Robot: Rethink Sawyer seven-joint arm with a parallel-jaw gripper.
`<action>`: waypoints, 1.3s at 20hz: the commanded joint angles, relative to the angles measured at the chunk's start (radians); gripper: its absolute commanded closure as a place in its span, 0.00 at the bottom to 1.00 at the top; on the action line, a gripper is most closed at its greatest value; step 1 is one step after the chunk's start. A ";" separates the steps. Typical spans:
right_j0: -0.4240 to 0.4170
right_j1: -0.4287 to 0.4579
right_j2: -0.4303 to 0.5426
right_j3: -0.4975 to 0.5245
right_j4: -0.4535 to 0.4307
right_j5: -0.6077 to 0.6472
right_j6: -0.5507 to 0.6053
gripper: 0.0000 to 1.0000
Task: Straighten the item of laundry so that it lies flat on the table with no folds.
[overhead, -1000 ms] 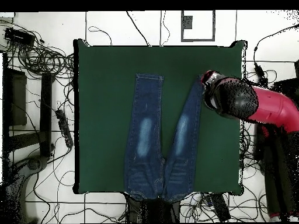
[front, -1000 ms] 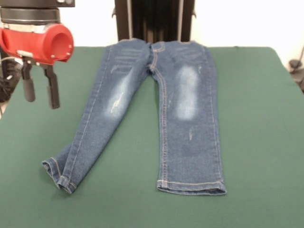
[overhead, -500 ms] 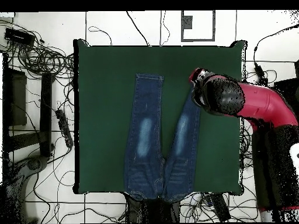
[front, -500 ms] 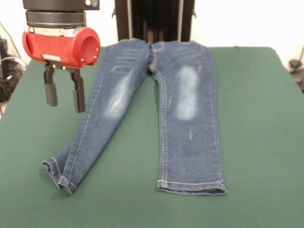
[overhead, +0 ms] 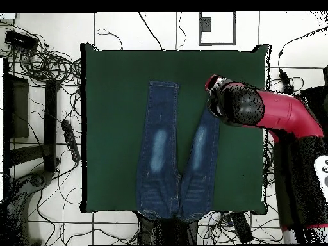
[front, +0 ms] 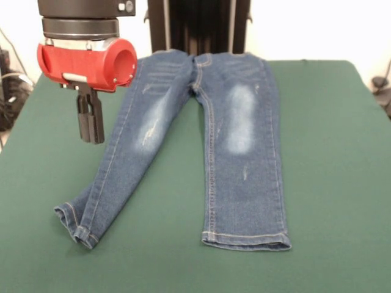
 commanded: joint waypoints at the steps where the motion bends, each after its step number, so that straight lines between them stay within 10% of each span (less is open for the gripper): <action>1: 0.035 0.075 0.022 0.076 -0.021 -0.029 -0.018 1.00; 26: -0.019 0.204 0.031 0.103 -0.068 -0.198 -0.034 1.00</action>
